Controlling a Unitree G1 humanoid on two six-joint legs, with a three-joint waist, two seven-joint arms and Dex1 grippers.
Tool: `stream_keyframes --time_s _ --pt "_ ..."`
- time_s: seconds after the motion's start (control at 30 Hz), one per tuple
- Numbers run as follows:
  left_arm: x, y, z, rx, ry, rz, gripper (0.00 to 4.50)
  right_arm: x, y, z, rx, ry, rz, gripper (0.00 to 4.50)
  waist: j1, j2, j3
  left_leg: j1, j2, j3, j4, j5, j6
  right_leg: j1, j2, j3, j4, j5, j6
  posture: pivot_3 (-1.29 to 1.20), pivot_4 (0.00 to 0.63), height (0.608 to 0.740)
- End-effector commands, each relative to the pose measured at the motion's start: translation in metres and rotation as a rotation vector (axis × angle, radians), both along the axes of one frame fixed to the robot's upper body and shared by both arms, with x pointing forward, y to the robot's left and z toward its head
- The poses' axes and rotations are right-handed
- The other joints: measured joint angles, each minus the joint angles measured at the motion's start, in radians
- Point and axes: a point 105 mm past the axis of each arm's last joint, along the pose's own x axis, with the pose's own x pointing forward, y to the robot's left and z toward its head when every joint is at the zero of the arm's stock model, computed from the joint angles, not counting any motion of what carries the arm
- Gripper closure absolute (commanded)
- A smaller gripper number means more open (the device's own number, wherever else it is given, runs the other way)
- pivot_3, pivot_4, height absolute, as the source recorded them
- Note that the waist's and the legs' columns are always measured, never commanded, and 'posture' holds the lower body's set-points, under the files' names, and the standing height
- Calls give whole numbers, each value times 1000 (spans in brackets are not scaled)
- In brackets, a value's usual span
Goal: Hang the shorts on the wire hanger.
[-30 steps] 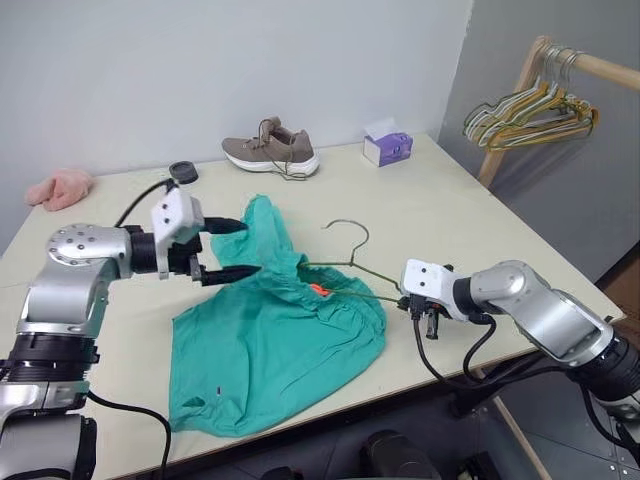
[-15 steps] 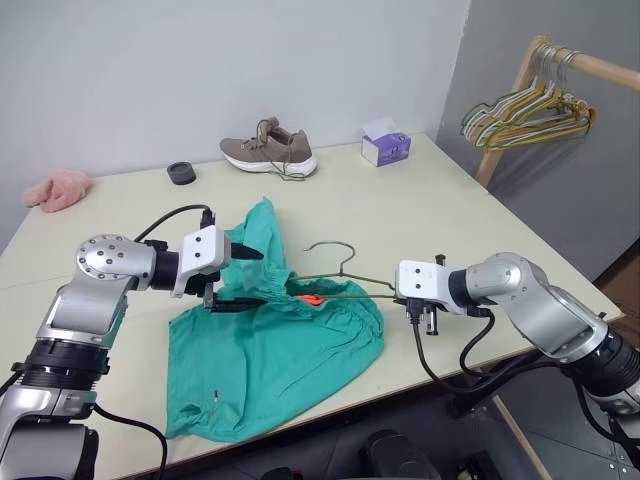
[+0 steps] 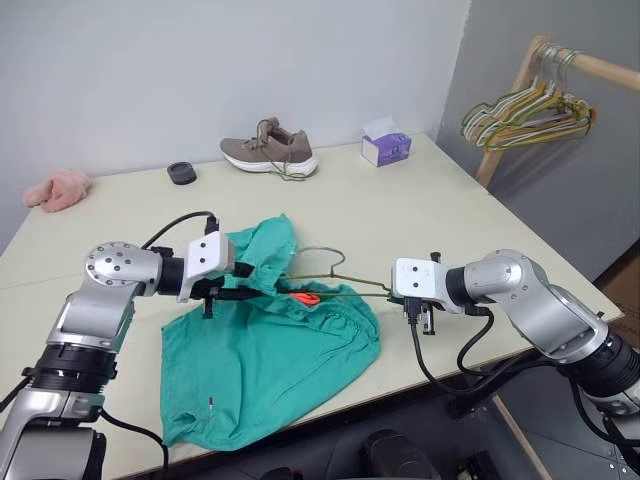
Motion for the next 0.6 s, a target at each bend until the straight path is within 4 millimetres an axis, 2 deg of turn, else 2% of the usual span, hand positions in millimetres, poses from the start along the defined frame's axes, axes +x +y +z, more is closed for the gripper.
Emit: stream_keyframes --time_s 0.03,0.07,0.23,0.33,0.6 --pt "0 -6 10 -28 -34 -14 4276 -2 7 17 22 -69 67 4500 0 0 0 0 0 0 0 0 0 0 0 0 0 0 0 -310 0 740" --pt "0 -7 10 -30 -32 -14 4454 -3 8 17 23 -68 83 4500 0 0 0 0 0 0 0 0 0 0 0 0 0 0 0 -309 0 740" --pt "-3 -7 8 -33 -19 -14 4454 -7 8 16 10 -69 156 4500 -1 0 0 0 0 0 0 0 0 0 0 0 0 0 0 -307 0 740" --pt "-5 -2 7 -28 -5 0 4500 1 -11 15 -31 -74 141 3779 0 0 0 0 0 0 0 0 0 0 0 0 0 0 0 -300 0 740" --pt "-4 11 7 -58 -3 88 4500 16 -74 12 -112 -65 -46 1060 2 0 0 0 0 0 0 0 0 1 0 -1 0 0 0 -293 0 740"
